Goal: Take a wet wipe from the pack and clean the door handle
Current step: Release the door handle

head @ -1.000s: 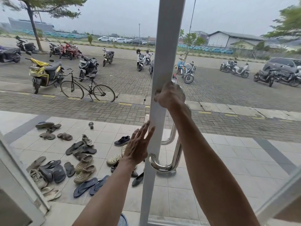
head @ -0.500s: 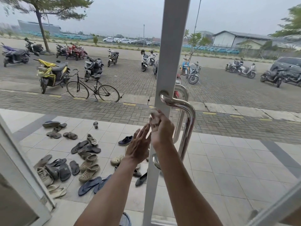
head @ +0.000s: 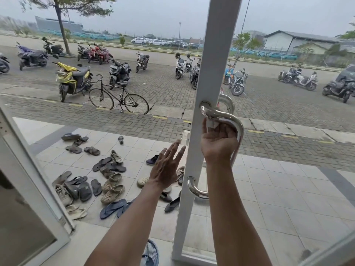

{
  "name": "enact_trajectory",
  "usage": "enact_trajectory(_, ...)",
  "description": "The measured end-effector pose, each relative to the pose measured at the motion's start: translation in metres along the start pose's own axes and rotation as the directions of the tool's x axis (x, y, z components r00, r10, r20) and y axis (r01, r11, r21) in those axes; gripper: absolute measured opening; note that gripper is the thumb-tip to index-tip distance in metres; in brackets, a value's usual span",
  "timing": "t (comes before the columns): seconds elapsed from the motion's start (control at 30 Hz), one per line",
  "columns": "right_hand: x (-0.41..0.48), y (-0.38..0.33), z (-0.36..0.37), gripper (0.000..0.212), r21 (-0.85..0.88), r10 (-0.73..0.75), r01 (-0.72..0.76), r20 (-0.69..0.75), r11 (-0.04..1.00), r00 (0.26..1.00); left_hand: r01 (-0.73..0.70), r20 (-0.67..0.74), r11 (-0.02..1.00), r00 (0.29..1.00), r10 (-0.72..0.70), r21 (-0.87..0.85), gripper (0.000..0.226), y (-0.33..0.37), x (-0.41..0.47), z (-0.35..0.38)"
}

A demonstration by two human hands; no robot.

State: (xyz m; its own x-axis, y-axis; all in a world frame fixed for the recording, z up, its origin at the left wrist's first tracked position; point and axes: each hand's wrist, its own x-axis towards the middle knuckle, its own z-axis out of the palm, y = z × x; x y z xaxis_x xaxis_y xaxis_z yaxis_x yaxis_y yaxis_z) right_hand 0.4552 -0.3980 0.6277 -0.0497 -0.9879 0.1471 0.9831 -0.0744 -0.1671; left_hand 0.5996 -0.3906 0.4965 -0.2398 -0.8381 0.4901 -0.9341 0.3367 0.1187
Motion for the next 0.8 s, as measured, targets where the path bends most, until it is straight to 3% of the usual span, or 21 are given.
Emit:
enact_trajectory(0.17, -0.008, 0.034, -0.046, 0.035, -0.239, -0.028, -0.006, -0.141, 0.971, 0.99, 0.185, 0.212, 0.981, 0.958, -0.194, 0.061, 0.073, -0.03, -0.035, 0.017)
enact_trajectory(0.27, -0.022, 0.073, -0.097, 0.026, -0.493, -0.001, -0.122, -0.243, 0.861, 0.97, 0.436, 0.39, 0.898, 0.818, -0.422, 0.057, 0.064, -0.051, -0.064, 0.035)
enact_trajectory(0.4, -0.049, 0.126, -0.189, 0.027, -0.642, 0.095, -0.413, -0.469, 0.646, 0.878, 0.765, 0.448, 0.626, 0.618, -0.646, -0.153, 0.053, -0.08, -0.106, 0.072)
enact_trajectory(0.47, -0.062, 0.153, -0.24, 0.031, -0.667, 0.118, -0.535, -0.563, 0.519, 0.818, 0.86, 0.507, 0.394, 0.51, -0.695, -0.324, 0.043, -0.097, -0.124, 0.097)
enact_trajectory(0.5, -0.068, 0.167, -0.265, 0.032, -0.672, 0.147, -0.589, -0.595, 0.449, 0.79, 0.881, 0.559, 0.225, 0.443, -0.701, -0.417, 0.04, -0.103, -0.133, 0.11)
enact_trajectory(0.53, -0.074, 0.182, -0.293, 0.032, -0.669, 0.177, -0.637, -0.624, 0.383, 0.761, 0.885, 0.611, 0.07, 0.373, -0.699, -0.46, 0.038, -0.109, -0.143, 0.126)
enact_trajectory(0.57, -0.081, 0.196, -0.323, 0.031, -0.658, 0.2, -0.681, -0.656, 0.321, 0.728, 0.885, 0.646, -0.024, 0.32, -0.693, -0.464, 0.038, -0.116, -0.156, 0.148)
enact_trajectory(0.63, -0.093, 0.222, -0.383, 0.026, -0.614, 0.241, -0.756, -0.717, 0.227, 0.654, 0.894, 0.682, -0.095, 0.261, -0.683, -0.437, 0.036, -0.127, -0.188, 0.199)
enact_trajectory(0.73, -0.107, 0.257, -0.488, 0.017, -0.527, 0.299, -0.839, -0.786, 0.135, 0.542, 0.944, 0.659, -0.038, 0.2, -0.725, -0.329, 0.025, -0.14, -0.253, 0.289)
enact_trajectory(0.8, -0.113, 0.271, -0.551, 0.016, -0.468, 0.305, -0.88, -0.828, 0.086, 0.47, 0.942, 0.68, -0.089, 0.165, -0.714, -0.323, 0.017, -0.145, -0.292, 0.343)
